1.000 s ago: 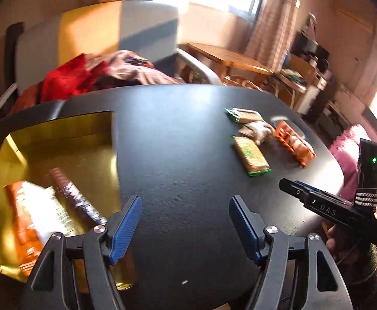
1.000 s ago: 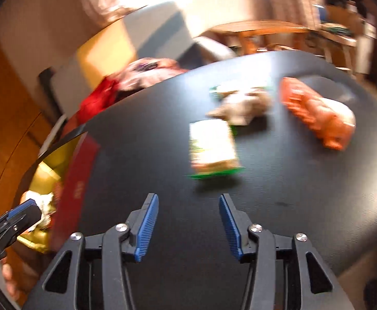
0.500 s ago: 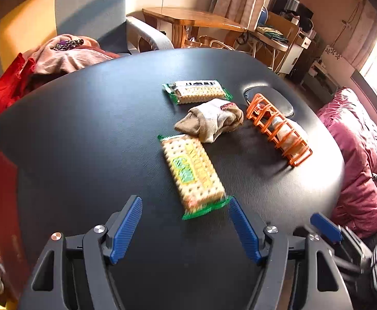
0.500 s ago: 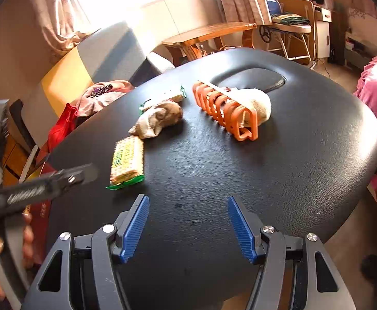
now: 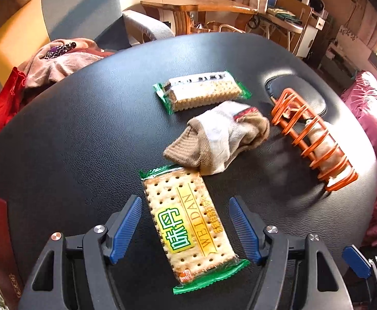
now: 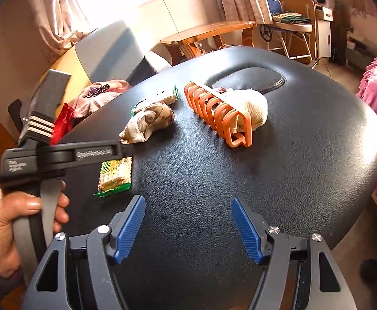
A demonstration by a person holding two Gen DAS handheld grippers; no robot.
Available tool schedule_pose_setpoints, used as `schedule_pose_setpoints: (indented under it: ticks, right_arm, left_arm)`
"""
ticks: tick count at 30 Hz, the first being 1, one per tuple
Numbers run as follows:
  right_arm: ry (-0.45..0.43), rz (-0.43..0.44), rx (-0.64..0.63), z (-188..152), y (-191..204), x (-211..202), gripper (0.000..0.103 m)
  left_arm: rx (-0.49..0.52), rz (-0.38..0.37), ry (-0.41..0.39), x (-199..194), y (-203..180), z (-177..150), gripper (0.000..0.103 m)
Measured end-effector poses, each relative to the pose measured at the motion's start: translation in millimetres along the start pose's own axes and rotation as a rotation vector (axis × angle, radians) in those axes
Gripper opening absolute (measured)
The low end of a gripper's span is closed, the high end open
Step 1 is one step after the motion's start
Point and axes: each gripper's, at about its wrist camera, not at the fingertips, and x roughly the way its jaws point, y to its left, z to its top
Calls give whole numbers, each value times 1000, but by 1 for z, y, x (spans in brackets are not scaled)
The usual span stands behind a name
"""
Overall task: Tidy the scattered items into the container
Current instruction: 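Grasp the beige sock with the right gripper while the left tool moves toward the WEIDAN cracker pack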
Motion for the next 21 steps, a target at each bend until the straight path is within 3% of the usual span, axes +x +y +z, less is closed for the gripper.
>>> schedule_pose_setpoints:
  ticks: [5, 9, 13, 18, 21]
  right_arm:
    - [12, -2, -1, -2, 0, 3, 72]
    - [15, -4, -17, -2, 3, 6, 72]
    - [20, 17, -47, 2, 11, 12, 72]
    - [1, 97, -139, 35, 36, 28, 72]
    - [-35, 101, -245, 70, 63, 44, 74]
  left_arm:
    - [-43, 6, -5, 4, 18, -14, 72]
    - [-72, 3, -19, -5, 37, -30, 64]
    - [-74, -13, -29, -15, 51, -51, 63]
    - [-99, -42, -35, -24, 59, -69, 63]
    - [-137, -72, -37, -32, 70, -79, 63]
